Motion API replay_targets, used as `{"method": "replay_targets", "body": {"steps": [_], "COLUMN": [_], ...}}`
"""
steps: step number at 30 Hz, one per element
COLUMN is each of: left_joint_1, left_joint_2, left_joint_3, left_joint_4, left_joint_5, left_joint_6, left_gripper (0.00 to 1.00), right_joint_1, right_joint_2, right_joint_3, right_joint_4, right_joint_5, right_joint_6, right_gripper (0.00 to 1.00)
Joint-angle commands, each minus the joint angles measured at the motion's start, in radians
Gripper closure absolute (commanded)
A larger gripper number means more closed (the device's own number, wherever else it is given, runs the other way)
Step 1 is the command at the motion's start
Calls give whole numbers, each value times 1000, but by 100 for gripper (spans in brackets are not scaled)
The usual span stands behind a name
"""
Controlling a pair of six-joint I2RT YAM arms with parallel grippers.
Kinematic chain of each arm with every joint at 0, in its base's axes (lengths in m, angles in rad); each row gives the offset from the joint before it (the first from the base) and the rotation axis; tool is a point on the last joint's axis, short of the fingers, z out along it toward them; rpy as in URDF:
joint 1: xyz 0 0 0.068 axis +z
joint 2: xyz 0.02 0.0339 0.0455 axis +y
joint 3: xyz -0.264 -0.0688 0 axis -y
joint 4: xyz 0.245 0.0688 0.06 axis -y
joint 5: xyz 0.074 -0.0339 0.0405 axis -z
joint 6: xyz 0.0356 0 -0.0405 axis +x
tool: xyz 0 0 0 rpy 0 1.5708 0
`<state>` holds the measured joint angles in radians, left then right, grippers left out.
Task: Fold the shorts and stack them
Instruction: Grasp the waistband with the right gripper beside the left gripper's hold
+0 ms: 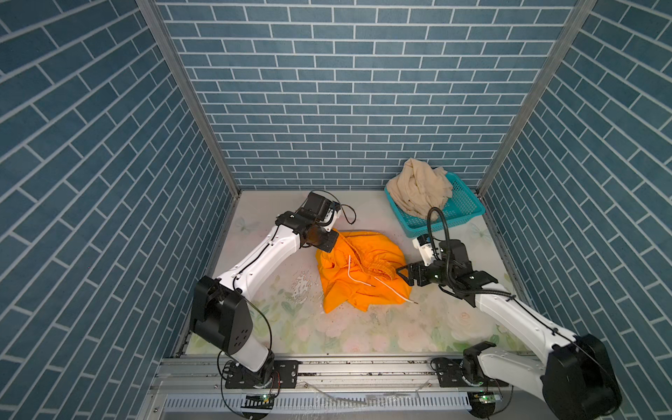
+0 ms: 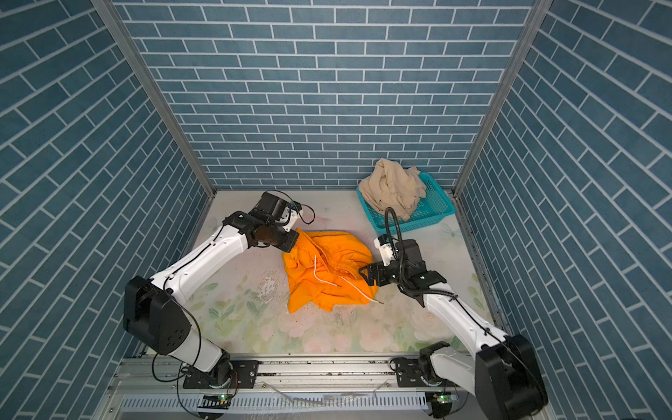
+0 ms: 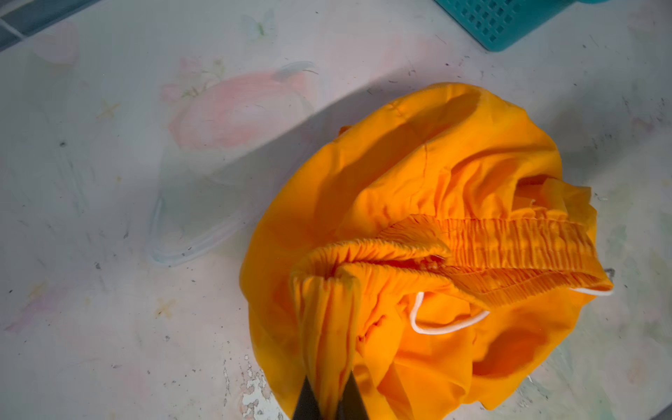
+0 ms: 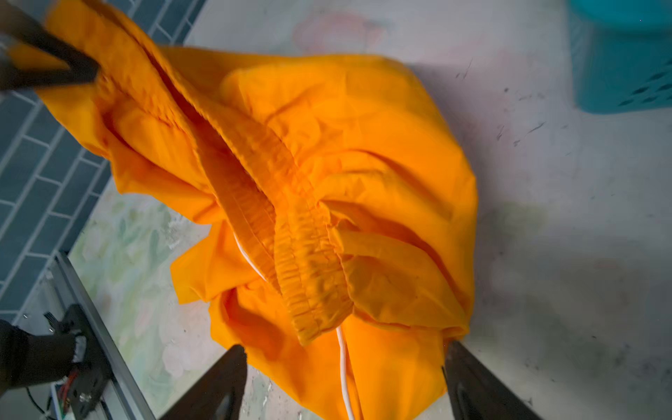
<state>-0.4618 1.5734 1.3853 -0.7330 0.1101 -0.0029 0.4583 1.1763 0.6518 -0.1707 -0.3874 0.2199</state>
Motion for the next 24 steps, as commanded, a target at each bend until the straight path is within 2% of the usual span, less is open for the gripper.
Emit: {"method": "replay_targets", "body": {"steps": [1,4,8,12,16,20,21,22,24], "left_joint_1": [8,17,26,36,41,41,41,40,41], "left_joint_2": [-3,36,70,72,67,53,48,43,32], "left_joint_3": [-33,-34,-25,-26,-35,-61,-66,-70,-78], "left_joint_4": [63,58,62,83,92,104,103,100,95], "left_joint_5": [-74,-106,-104,-73,-56,-26,-28,-32,-32], "left_joint_6": [-36,-44,-53,-60,-60,-57,-57,-57,-54], "left_gripper": [100,100,100,100,100,100,100,99,93], "right_joint_1": [91,175,272,325,348,347,347,347,345], "right_joint_2": [60,125,174,202,245,259,272,285,306], "right_joint_3": [79,117,125,129,106,87,92,96,107], "right_joint_4": [-87,-146,-139,-74,18,135,152,162,175], "right_joint_5": [179,287,449,493,593,585,573,567,557], "right_joint_6": [-158,-213,-261,-292,-333,-334,-329,-326,-318], "right_gripper": [14,14,15,15,23,33,39,50,87]}}
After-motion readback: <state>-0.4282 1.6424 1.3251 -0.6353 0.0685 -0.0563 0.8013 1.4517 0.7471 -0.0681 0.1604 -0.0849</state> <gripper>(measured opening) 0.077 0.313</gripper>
